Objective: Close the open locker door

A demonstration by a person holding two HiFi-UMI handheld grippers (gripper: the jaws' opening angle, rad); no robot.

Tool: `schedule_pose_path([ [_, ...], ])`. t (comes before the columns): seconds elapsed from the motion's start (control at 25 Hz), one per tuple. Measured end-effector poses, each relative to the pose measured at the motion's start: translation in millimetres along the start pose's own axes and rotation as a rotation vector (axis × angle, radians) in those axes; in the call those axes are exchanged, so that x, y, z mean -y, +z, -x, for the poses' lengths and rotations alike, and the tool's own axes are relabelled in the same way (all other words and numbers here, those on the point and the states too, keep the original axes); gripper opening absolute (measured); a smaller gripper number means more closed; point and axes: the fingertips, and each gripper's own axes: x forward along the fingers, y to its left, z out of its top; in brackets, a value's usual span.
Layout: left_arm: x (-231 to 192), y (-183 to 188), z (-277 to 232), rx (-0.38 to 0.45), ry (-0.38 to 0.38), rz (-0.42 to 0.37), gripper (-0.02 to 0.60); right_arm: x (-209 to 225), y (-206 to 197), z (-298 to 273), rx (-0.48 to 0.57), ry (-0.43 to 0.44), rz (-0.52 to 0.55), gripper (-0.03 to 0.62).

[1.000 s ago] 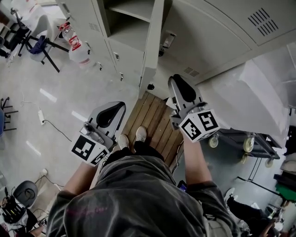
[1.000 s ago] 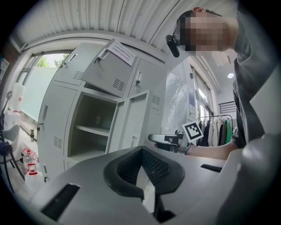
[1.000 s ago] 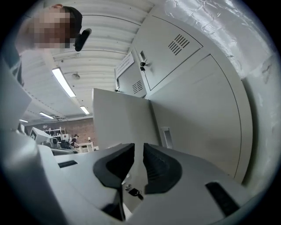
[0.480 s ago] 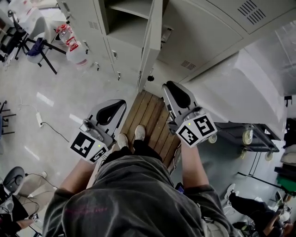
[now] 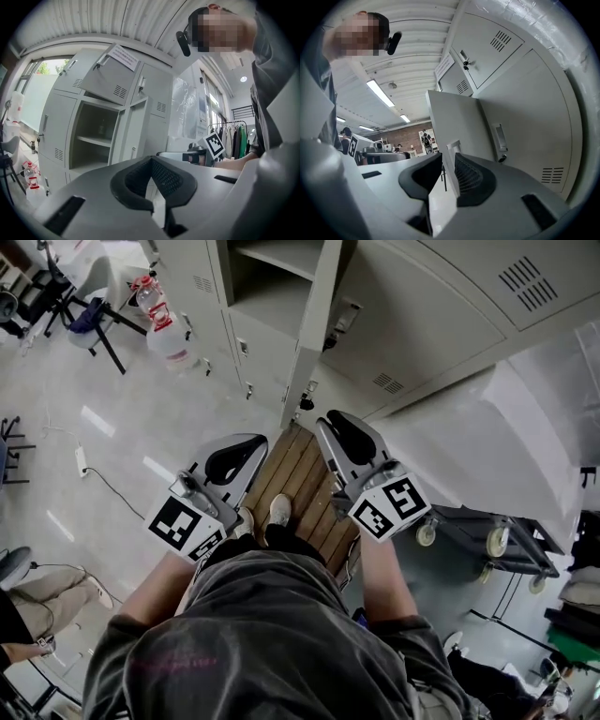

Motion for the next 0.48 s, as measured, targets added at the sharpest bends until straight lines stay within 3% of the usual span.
schedule_pose_path([
  [0.24,-9.5,-2.3,-0.3,-0.003,0.078,-0.005,0.014,-5.4,-8.8,-22.7,-0.034,0.125,0.001,0.118],
  [0.48,-21.8,-8.9,9.3,-0.008,0.161,0.010,0.014,-4.4,-18.0,-43.0,-0.069,0.189,0.005,0.133],
])
